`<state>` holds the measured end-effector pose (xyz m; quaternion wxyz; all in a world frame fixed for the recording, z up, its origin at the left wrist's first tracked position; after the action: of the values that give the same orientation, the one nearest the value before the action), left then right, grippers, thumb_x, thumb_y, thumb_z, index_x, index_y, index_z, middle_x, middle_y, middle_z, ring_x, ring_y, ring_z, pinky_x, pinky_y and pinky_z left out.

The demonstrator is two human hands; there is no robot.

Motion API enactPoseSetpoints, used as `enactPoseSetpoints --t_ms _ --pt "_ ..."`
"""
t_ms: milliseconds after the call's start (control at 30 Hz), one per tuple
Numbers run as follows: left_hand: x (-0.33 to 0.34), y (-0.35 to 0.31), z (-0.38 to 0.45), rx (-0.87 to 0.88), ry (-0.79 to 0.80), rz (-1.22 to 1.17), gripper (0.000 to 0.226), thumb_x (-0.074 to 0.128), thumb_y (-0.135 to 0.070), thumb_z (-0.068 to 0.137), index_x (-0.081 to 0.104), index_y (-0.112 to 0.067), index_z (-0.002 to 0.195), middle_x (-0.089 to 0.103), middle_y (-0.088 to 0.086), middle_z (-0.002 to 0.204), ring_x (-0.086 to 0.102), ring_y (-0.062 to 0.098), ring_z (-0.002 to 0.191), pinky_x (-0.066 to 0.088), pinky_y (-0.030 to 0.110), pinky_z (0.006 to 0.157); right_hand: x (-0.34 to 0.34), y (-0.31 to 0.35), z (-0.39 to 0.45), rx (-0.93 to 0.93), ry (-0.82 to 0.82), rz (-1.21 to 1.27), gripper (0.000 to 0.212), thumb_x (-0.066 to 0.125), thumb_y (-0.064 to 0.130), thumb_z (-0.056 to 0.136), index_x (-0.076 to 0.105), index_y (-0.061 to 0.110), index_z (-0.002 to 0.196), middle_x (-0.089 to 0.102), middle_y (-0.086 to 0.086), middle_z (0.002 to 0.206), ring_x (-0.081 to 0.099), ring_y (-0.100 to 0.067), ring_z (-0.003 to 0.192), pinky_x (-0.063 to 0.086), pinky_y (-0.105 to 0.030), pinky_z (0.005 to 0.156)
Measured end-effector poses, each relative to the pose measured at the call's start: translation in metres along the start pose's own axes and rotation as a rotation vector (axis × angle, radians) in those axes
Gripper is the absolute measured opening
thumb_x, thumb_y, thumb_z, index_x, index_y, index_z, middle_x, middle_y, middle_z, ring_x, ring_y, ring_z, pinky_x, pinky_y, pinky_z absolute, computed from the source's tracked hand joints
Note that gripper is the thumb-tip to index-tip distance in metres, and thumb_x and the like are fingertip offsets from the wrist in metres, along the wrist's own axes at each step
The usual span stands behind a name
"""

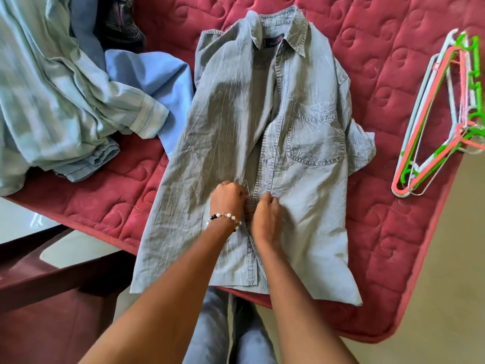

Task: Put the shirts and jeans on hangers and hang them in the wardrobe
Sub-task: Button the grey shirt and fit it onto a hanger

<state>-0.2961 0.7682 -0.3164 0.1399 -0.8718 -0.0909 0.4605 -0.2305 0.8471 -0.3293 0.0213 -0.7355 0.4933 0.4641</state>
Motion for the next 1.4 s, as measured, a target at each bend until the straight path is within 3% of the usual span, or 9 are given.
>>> enactPoseSetpoints --t_ms 200,333,433,567,767,1033,1167,1333,1400 --pt "-0.001 -0.001 0.014 -0.129 0.158 -0.069 0.017 0.062 -0.019 0.084 0.068 -0.003 0.081 0.065 0.018 0.092 0.062 0.036 0.086 0.046 0.034 0.065 -0.002 0.007 0.01 0.091 -0.061 -0.161 0.027 0.035 0.005 0.096 0.057 0.002 0.112 0.065 -0.019 0.111 0.063 -0.033 0.099 0.049 -0.04 0.076" --pt "0.003 0.006 0.014 -0.221 0.16 -0.178 0.044 0.067 -0.027 0.085 0.041 -0.014 0.052 0.064 0.02 0.083 0.058 0.035 0.076 0.038 0.032 0.058 0.007 0.002 0.001 0.067 -0.115 -0.209 0.022 0.043 0.011 0.095 0.057 0.007 0.112 0.064 -0.015 0.109 0.061 -0.031 0.1 0.049 -0.039 0.073" --pt "0.007 0.01 0.007 -0.268 0.124 -0.167 0.033 0.064 -0.028 0.086 0.053 -0.008 0.062 0.064 0.017 0.082 0.059 0.034 0.074 0.042 0.033 0.057 0.01 0.006 0.005 0.118 -0.09 -0.259 0.028 0.032 0.005 0.098 0.05 0.003 0.119 0.059 -0.017 0.114 0.057 -0.034 0.108 0.05 -0.044 0.078" --pt "0.009 0.015 0.003 -0.226 0.108 -0.184 0.024 0.064 -0.029 0.087 0.068 -0.01 0.073 0.066 0.01 0.077 0.063 0.029 0.075 0.051 0.035 0.063 0.013 0.006 0.009 0.116 -0.103 -0.204 0.021 0.052 0.015 0.094 0.056 0.005 0.111 0.065 -0.015 0.108 0.063 -0.032 0.101 0.052 -0.041 0.074" --pt "0.012 0.012 0.004 -0.154 0.097 -0.309 0.021 0.068 -0.028 0.085 0.071 -0.009 0.075 0.067 0.006 0.072 0.063 0.023 0.074 0.052 0.033 0.067 0.006 -0.015 0.001 0.053 -0.241 0.328 0.013 0.064 0.007 0.077 0.073 0.006 0.086 0.071 -0.015 0.076 0.059 -0.024 0.063 0.039 -0.026 0.056" --pt "0.011 0.007 -0.003 -0.042 0.095 -0.384 0.011 0.07 -0.021 0.084 0.076 -0.012 0.086 0.073 0.007 0.083 0.065 0.017 0.081 0.047 0.024 0.073 0.003 -0.012 -0.011 -0.156 -0.325 0.337 0.024 0.065 -0.008 0.072 0.075 0.0 0.092 0.068 -0.018 0.078 0.063 -0.033 0.069 0.05 -0.034 0.062" --pt "0.011 0.006 -0.002 -0.039 0.1 -0.37 0.013 0.068 -0.022 0.086 0.075 -0.012 0.088 0.073 0.008 0.086 0.065 0.019 0.084 0.048 0.026 0.077 -0.001 -0.013 -0.011 -0.199 -0.296 0.269 0.026 0.064 -0.007 0.071 0.076 0.003 0.092 0.065 -0.016 0.073 0.06 -0.033 0.063 0.048 -0.034 0.056" --pt "0.011 0.003 -0.004 -0.045 0.069 -0.307 0.018 0.062 -0.019 0.089 0.073 -0.005 0.088 0.071 0.012 0.086 0.065 0.025 0.083 0.049 0.032 0.076 -0.015 -0.02 -0.005 -0.126 -0.041 0.335 0.02 0.061 0.01 0.088 0.073 0.004 0.103 0.074 -0.012 0.097 0.066 -0.026 0.09 0.051 -0.027 0.082" --pt "0.01 0.001 -0.006 -0.035 0.069 -0.274 0.019 0.058 -0.015 0.089 0.071 -0.002 0.085 0.07 0.014 0.084 0.064 0.027 0.082 0.045 0.03 0.073 -0.019 -0.025 0.004 -0.049 0.043 0.438 0.016 0.06 0.015 0.092 0.074 0.007 0.096 0.074 -0.01 0.086 0.069 -0.023 0.079 0.058 -0.037 0.076"
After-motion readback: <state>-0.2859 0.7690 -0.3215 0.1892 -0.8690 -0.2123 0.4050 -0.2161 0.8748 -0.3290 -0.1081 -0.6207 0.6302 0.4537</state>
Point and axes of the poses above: each hand's wrist, its own z-axis towards the middle knuckle, its own x-axis out of the palm, y = z × x, the point moved 1 cm from there along z, towards the middle knuckle
